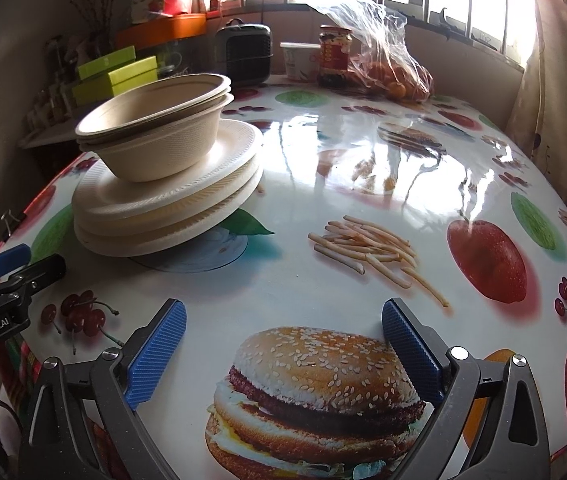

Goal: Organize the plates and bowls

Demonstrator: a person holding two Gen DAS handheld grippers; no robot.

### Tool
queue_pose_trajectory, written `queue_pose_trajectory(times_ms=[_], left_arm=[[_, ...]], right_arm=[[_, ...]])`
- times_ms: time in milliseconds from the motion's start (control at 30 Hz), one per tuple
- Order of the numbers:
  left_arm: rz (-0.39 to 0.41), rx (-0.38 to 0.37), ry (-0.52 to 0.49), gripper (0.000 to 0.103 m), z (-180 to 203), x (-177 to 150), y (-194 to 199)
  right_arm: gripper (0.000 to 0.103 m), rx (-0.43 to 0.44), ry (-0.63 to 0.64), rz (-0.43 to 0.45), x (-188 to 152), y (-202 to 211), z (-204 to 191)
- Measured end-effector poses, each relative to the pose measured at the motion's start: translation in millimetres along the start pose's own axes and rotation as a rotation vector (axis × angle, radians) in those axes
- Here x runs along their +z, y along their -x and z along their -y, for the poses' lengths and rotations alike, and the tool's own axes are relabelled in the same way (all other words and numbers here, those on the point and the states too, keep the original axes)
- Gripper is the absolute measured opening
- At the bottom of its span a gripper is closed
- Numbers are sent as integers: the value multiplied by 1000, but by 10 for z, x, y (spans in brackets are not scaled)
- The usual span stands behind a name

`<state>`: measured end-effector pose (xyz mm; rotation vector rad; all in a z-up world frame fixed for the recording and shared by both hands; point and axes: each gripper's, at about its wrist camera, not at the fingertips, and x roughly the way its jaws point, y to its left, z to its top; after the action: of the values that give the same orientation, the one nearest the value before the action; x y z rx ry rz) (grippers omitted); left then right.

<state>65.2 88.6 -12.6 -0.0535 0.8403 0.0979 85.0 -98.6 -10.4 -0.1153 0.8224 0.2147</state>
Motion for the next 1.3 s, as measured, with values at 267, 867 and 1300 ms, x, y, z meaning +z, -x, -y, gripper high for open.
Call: queue_pose_trajectory(times_ms=[267,867,1300], left_arm=[[0,0,-1,67,0,-2,-1],[1,1,0,67,5,-4,-4],[1,0,1,67,5,-9,-2]], right_arm=[[100,0,0,1,-3,0,-2],[100,-1,0,2,-9,-1,-5],[102,0,1,2,-9,0,-7]])
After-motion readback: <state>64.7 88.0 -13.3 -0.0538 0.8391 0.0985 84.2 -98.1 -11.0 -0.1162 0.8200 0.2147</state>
